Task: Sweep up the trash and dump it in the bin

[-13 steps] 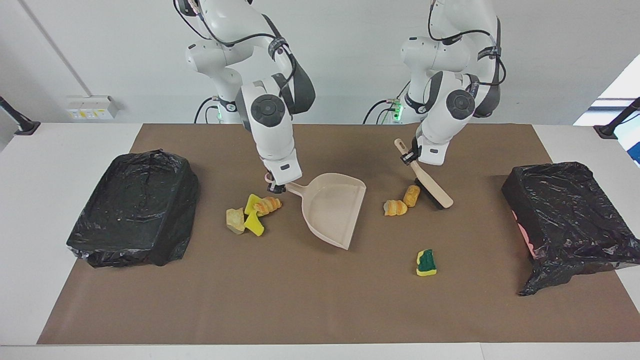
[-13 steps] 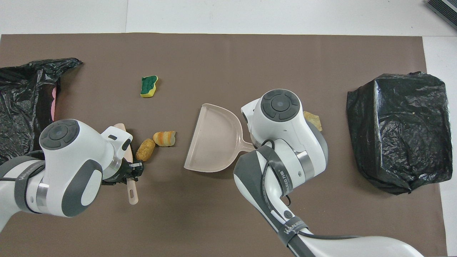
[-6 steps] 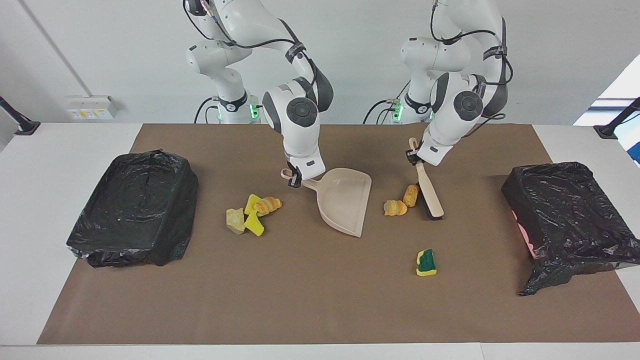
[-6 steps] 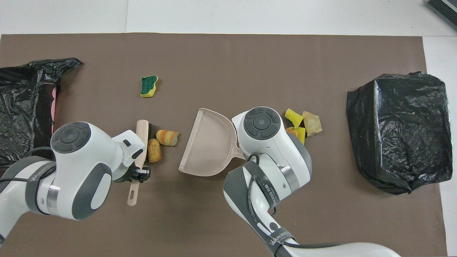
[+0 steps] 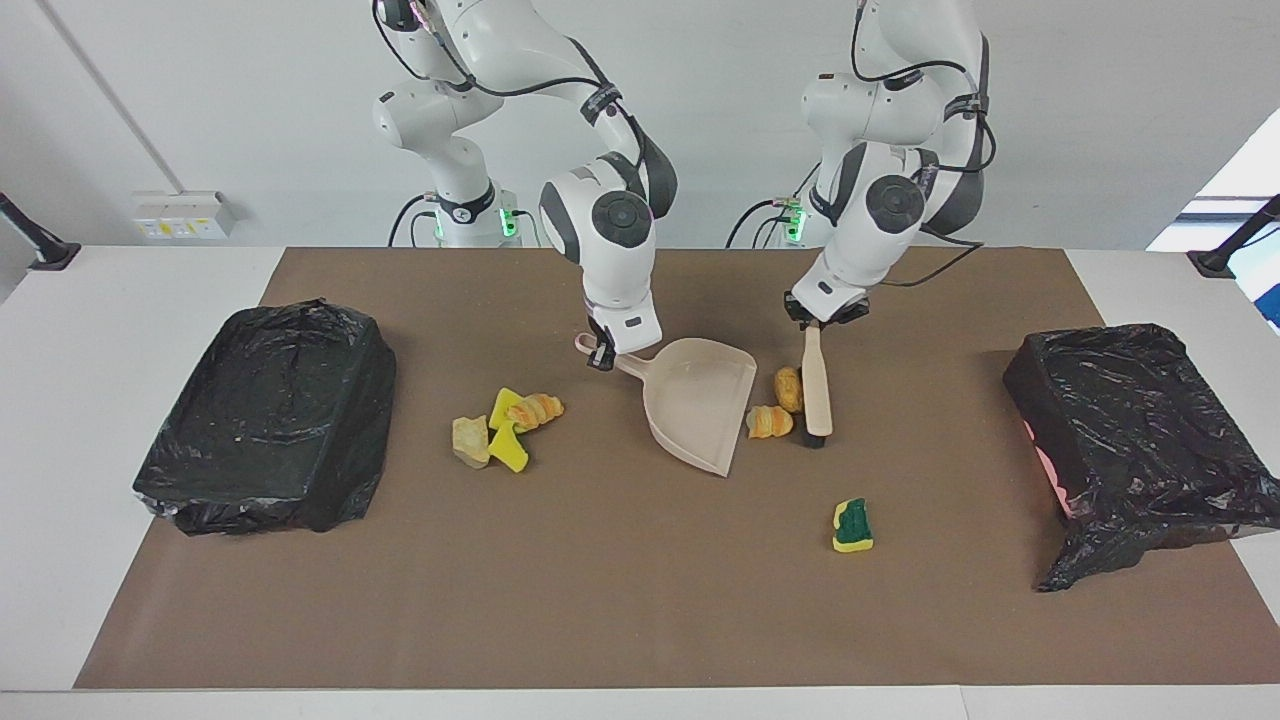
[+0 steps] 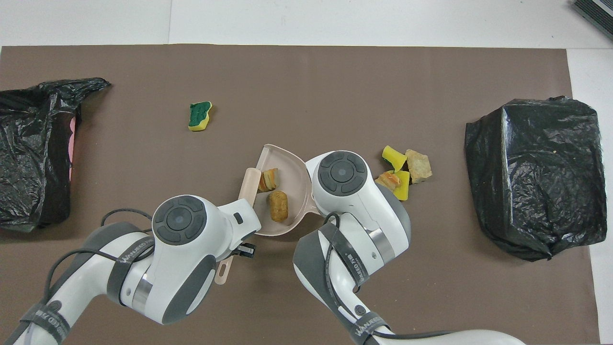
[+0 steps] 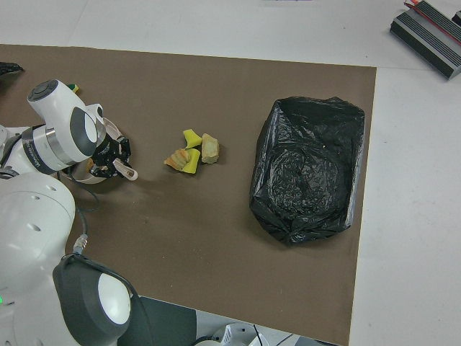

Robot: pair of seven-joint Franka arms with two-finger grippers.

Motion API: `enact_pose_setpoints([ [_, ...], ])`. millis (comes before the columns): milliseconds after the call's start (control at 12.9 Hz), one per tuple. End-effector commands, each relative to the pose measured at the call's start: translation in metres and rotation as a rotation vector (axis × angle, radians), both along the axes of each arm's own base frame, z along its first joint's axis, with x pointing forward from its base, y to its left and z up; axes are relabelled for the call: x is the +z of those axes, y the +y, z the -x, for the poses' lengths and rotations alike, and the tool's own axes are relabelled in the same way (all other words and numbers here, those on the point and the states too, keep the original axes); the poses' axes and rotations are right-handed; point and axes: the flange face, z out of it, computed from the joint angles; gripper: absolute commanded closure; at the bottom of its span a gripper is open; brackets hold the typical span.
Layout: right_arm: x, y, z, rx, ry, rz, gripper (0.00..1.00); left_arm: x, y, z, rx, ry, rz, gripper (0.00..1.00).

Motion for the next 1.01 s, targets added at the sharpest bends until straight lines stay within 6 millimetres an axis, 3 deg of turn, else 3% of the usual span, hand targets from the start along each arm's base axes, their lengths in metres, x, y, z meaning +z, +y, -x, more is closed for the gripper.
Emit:
enact_pose_setpoints([
  [0,-0.006,0.001,0.003,-0.021,-0.020,-0.002,1.00,0.030,-0.007,-0.019,0.006,-0.008,0.015,1.00],
  [232,-0.008,0.001,0.002,-0.027,-0.018,-0.005,1.00,0.040,0.017,-0.061,0.056,-0.009,0.005,1.00],
  [541,-0.007,0.002,0.001,-0.033,-0.027,-0.014,1.00,0.045,0.079,-0.149,0.055,-0.056,-0.048,1.00],
  [619,-0.007,0.002,0.001,-0.037,-0.027,-0.015,1.00,0.048,0.085,-0.175,0.065,-0.072,-0.045,1.00],
  [696,-0.007,0.002,0.001,-0.036,-0.028,-0.014,1.00,0.045,0.106,-0.201,0.054,-0.080,-0.071,1.00],
  [928,-0.007,0.002,0.000,-0.037,-0.033,-0.019,1.00,0.036,0.157,-0.255,0.013,-0.114,-0.081,1.00],
])
